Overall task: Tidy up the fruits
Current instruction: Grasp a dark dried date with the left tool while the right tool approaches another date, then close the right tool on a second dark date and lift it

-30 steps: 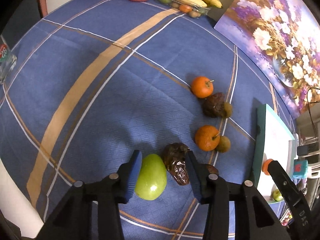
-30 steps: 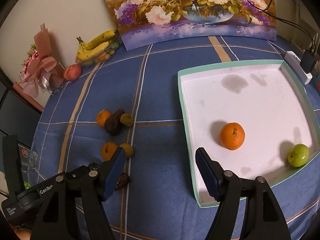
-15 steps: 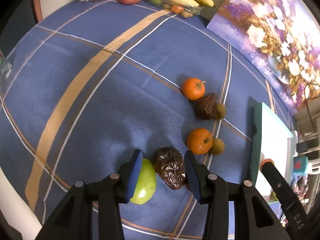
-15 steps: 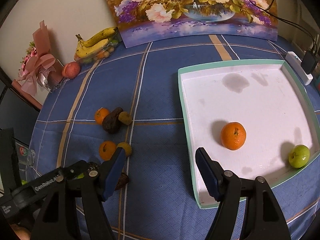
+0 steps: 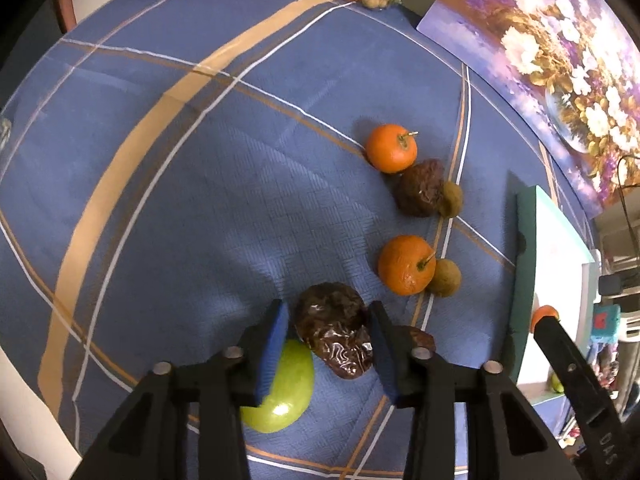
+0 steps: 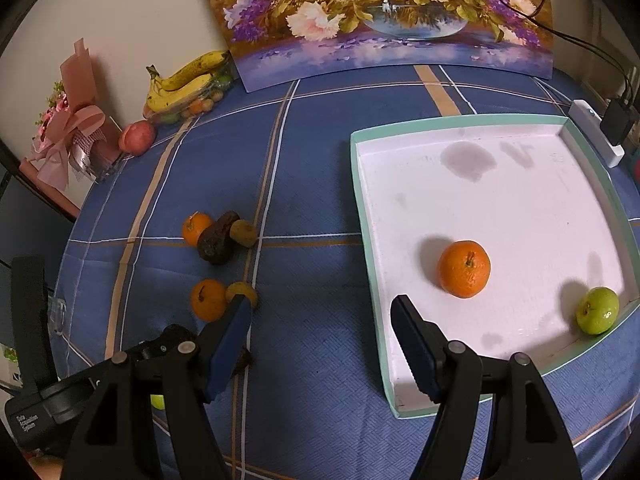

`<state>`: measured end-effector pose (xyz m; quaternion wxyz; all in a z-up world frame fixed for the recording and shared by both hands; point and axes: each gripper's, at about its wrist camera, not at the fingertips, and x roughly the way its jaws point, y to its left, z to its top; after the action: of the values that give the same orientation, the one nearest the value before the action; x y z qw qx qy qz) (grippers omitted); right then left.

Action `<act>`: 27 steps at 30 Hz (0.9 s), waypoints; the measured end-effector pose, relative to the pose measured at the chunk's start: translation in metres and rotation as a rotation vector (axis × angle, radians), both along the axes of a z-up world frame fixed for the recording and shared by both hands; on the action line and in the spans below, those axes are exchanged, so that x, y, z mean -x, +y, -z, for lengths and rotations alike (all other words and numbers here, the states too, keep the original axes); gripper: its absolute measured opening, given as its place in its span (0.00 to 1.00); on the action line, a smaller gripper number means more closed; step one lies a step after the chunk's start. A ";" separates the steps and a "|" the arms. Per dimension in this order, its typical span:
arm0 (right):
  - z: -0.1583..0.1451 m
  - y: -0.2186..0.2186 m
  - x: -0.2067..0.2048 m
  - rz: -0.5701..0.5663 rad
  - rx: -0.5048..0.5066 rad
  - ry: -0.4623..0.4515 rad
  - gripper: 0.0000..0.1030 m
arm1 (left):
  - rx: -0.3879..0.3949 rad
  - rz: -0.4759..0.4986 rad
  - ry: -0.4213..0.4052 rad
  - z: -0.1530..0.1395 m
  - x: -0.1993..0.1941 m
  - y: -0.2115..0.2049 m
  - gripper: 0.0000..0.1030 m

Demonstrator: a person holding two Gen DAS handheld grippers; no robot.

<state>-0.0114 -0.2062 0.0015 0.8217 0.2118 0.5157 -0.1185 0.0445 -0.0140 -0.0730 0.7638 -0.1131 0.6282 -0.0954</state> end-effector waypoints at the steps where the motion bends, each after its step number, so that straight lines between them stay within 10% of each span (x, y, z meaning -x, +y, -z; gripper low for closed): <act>1: 0.001 0.000 0.000 0.000 0.000 0.002 0.71 | 0.007 -0.006 0.005 0.000 0.000 0.001 0.38; 11: 0.012 0.014 -0.007 -0.054 -0.040 0.032 0.71 | 0.022 -0.066 -0.014 -0.011 0.000 0.031 0.38; 21: 0.026 0.042 -0.019 -0.118 -0.103 0.066 0.71 | -0.146 -0.144 -0.115 -0.029 -0.013 0.070 0.36; 27: 0.025 0.065 -0.027 -0.178 -0.096 0.075 0.71 | -0.066 -0.161 -0.071 -0.023 -0.021 0.086 0.36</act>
<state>0.0154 -0.1410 -0.0240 0.7980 0.1996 0.5680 -0.0278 0.0656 0.0723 -0.0502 0.7942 -0.1348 0.5922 -0.0170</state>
